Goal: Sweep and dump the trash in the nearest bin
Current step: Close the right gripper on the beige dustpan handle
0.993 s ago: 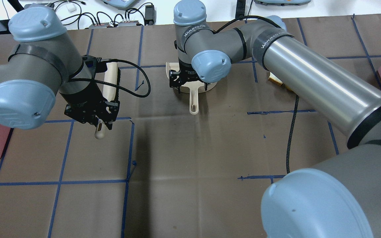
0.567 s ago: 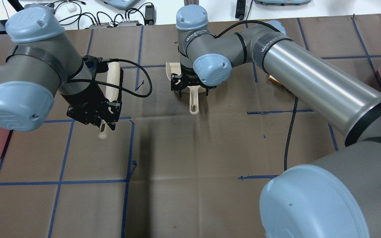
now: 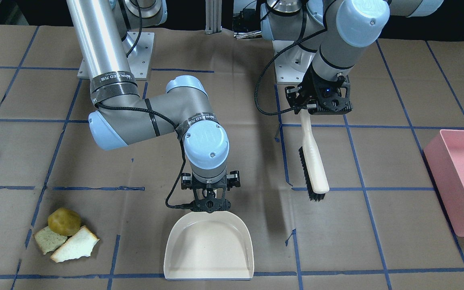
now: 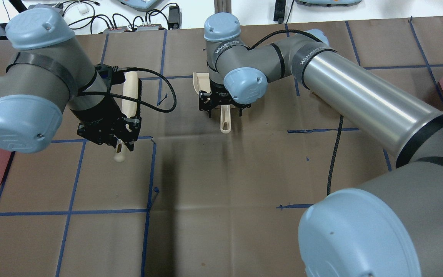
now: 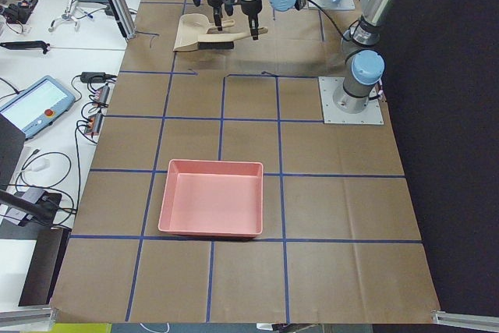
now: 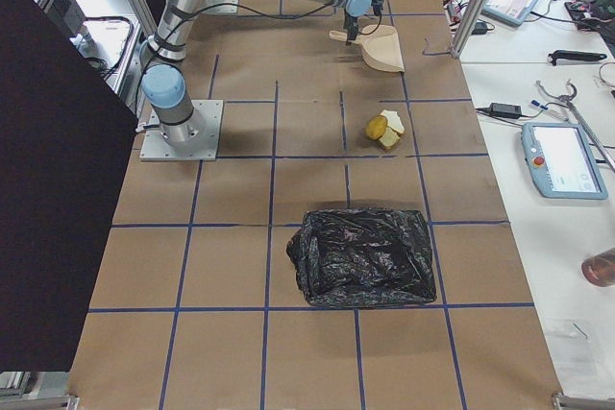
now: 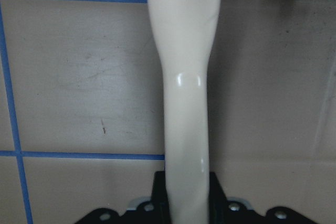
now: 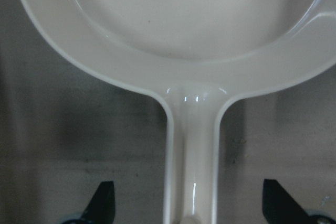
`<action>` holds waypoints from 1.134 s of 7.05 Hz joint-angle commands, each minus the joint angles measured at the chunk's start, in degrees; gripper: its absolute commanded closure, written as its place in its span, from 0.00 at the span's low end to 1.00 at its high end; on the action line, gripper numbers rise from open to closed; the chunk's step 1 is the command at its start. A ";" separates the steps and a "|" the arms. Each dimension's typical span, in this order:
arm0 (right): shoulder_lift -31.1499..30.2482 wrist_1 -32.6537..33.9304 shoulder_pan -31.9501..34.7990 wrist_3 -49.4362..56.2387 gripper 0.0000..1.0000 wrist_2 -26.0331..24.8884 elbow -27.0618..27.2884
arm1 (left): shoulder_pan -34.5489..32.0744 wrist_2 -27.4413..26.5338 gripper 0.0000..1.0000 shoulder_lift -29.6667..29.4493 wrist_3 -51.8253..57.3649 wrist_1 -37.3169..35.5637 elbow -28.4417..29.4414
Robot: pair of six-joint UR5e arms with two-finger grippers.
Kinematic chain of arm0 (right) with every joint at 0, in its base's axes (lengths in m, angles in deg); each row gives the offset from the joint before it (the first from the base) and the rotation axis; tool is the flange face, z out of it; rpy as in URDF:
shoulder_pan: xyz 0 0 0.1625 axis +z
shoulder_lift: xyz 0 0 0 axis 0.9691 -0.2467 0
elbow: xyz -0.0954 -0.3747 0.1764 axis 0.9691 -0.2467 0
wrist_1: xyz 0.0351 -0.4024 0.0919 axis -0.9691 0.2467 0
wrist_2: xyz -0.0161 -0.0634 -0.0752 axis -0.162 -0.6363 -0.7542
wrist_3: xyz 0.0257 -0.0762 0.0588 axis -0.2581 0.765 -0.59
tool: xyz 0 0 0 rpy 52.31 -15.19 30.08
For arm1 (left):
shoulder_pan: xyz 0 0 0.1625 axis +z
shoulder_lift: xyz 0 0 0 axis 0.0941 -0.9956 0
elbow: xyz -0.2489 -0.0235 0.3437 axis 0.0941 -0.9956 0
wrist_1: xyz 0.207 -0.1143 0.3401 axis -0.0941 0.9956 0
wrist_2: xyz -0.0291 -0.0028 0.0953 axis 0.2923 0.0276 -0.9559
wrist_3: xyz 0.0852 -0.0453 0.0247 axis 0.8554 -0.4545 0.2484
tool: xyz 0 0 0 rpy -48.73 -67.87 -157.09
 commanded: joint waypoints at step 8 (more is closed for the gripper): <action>0.47 1.02 -0.55 -0.01 0.48 -0.47 -0.17 | -0.44 0.16 1.00 -1.47 -0.50 -0.73 -0.36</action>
